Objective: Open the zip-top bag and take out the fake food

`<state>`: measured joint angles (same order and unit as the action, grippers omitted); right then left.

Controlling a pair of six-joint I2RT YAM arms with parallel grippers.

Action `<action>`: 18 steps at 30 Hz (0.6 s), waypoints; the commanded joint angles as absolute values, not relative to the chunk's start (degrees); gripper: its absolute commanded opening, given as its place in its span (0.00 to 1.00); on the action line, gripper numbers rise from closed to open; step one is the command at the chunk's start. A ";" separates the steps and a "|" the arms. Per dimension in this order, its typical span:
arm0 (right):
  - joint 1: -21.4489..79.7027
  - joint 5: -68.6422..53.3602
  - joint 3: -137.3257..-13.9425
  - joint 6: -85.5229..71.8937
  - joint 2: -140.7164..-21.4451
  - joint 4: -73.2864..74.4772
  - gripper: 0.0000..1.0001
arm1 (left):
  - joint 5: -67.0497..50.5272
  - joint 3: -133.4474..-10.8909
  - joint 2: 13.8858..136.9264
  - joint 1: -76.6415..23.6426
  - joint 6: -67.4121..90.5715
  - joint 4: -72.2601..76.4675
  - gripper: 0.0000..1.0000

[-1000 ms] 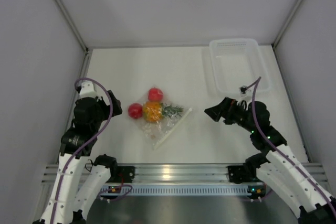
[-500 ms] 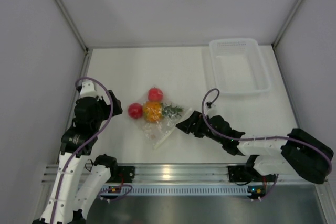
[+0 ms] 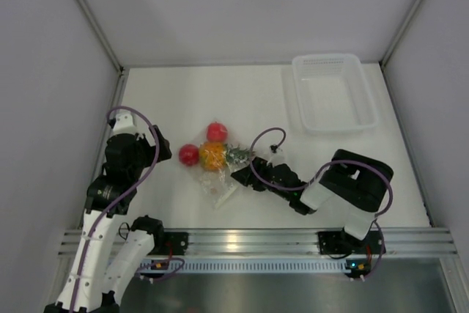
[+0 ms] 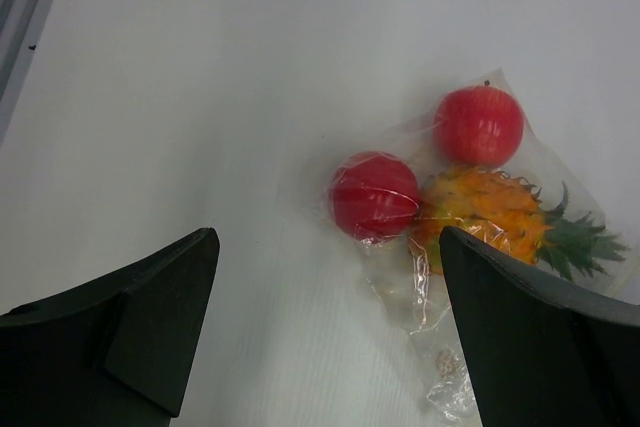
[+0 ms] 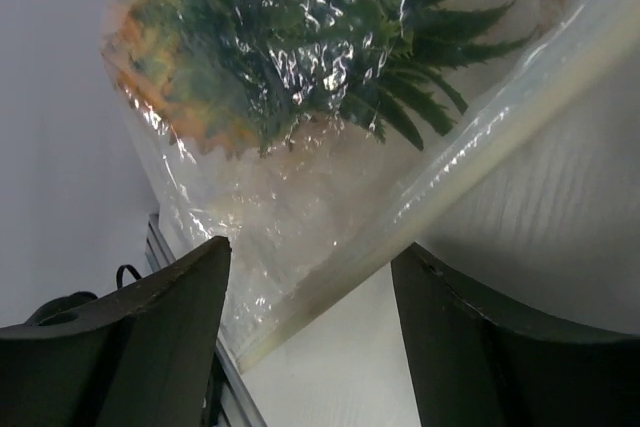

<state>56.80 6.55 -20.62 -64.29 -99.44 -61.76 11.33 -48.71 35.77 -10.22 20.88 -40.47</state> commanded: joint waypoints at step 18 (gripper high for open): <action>56.16 8.69 -28.65 -51.26 -96.87 -56.99 0.03 | 10.37 -48.51 35.68 -10.11 20.39 -37.79 0.98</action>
